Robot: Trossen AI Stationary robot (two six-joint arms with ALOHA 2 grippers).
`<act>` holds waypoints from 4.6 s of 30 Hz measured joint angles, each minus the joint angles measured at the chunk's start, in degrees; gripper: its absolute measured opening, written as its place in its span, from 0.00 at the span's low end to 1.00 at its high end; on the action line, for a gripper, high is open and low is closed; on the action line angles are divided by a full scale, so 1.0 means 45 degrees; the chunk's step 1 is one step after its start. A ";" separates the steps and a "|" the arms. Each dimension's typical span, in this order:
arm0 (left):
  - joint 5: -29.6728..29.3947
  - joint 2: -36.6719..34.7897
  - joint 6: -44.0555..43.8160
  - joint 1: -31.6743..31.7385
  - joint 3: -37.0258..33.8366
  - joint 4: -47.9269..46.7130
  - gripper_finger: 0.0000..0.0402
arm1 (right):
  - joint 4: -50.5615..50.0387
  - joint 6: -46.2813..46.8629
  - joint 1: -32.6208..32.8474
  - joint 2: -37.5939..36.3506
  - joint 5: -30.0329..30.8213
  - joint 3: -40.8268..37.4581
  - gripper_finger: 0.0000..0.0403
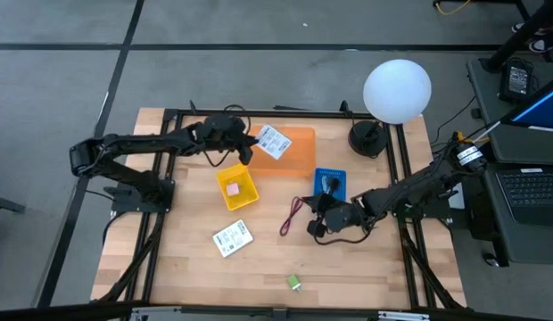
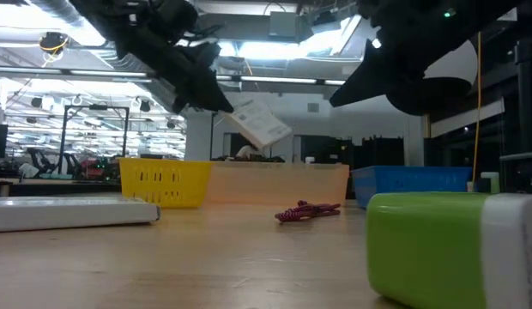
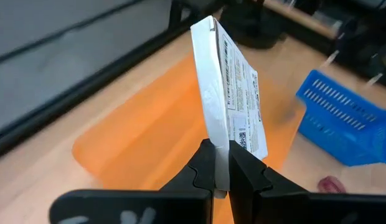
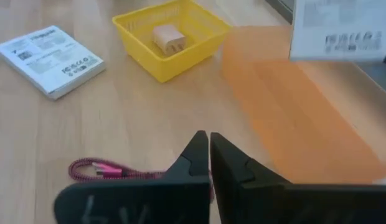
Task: Pick and place items into bin
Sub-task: Put the right card reader box into the orange bin, then put the green charger adapter into the yellow bin
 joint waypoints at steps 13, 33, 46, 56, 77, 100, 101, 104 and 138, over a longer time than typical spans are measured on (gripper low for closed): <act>0.1501 0.3207 0.0452 0.1152 0.2560 -0.1817 0.04 | 0.0325 -0.0560 -0.0835 0.0000 -0.1093 0.0000 0.00; 0.1974 0.3572 0.0335 0.1921 0.2995 -0.4092 0.07 | 0.0476 -0.0230 -0.0835 0.0000 -0.1098 -0.0476 0.00; 0.1832 0.3572 0.0456 0.1911 0.2995 -0.4083 0.21 | 0.0486 -0.0274 -0.0835 0.0000 -0.1098 -0.0476 0.00; 0.0233 0.3572 0.1625 0.1905 0.2995 -0.3469 0.28 | 0.0486 -0.0274 -0.0835 0.0000 -0.1098 -0.0476 0.00; 0.0393 0.0855 0.3778 -0.0493 0.2995 -0.3097 0.09 | 0.0408 -0.0838 -0.0830 0.0000 -0.1098 -0.0476 0.00; -0.1407 -0.0918 0.2773 -0.7868 0.2995 -0.4230 0.00 | 0.0721 -0.2285 0.0046 0.0000 -0.3094 0.0388 0.00; -0.1452 -0.0668 0.2754 -0.8112 0.2995 -0.4169 0.00 | 0.0730 -0.2285 0.0148 0.0000 -0.3094 0.0459 0.00; -0.1462 0.0088 0.2666 -0.8796 0.2990 -0.4007 0.01 | 0.0734 -0.2261 0.0429 0.0000 -0.3099 0.0544 0.00; -0.4233 -0.0820 0.3417 -1.2014 -0.2393 0.3909 0.01 | -0.7076 0.3733 0.3416 0.2542 -0.2785 0.6156 0.00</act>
